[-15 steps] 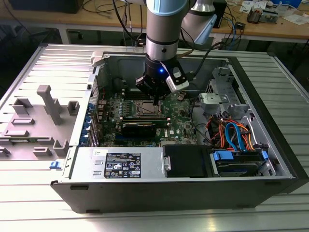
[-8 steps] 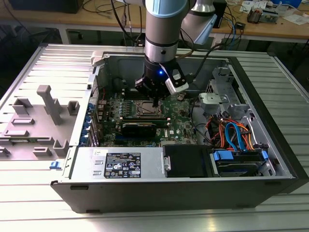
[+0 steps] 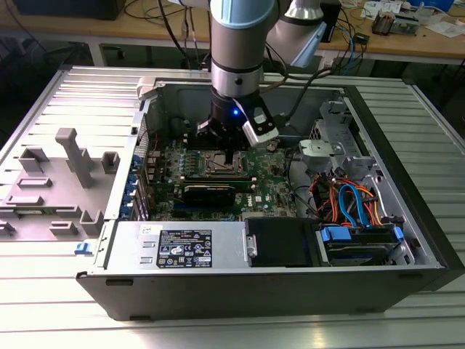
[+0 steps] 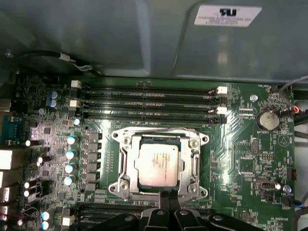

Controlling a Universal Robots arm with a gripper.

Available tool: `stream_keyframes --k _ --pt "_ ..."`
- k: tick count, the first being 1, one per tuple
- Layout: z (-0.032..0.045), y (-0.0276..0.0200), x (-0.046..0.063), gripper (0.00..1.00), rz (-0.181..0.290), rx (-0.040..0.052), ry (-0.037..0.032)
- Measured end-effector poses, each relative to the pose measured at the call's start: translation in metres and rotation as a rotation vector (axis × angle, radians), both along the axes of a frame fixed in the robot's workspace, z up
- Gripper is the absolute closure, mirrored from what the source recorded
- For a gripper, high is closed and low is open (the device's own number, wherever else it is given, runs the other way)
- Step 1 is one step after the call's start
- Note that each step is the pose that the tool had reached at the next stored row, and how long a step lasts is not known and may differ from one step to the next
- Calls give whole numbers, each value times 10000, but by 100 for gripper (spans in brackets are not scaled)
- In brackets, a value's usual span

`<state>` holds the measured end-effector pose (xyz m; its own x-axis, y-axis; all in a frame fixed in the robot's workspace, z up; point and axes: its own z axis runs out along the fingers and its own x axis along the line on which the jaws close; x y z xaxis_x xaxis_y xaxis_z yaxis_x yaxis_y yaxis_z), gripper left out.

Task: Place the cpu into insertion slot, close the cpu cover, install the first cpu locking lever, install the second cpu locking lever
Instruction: 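Install the second cpu locking lever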

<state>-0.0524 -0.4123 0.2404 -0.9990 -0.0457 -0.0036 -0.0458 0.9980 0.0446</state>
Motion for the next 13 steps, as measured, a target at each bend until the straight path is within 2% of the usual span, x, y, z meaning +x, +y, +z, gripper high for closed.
stream_keyframes --k 1,4,9,13 --pt "1 -30 -1 89 0 1 0" --pt "1 -56 -37 89 -1 1 -1" --pt "-1 -69 -205 89 -1 0 -1" --pt "-2 -69 -215 89 1 1 0"
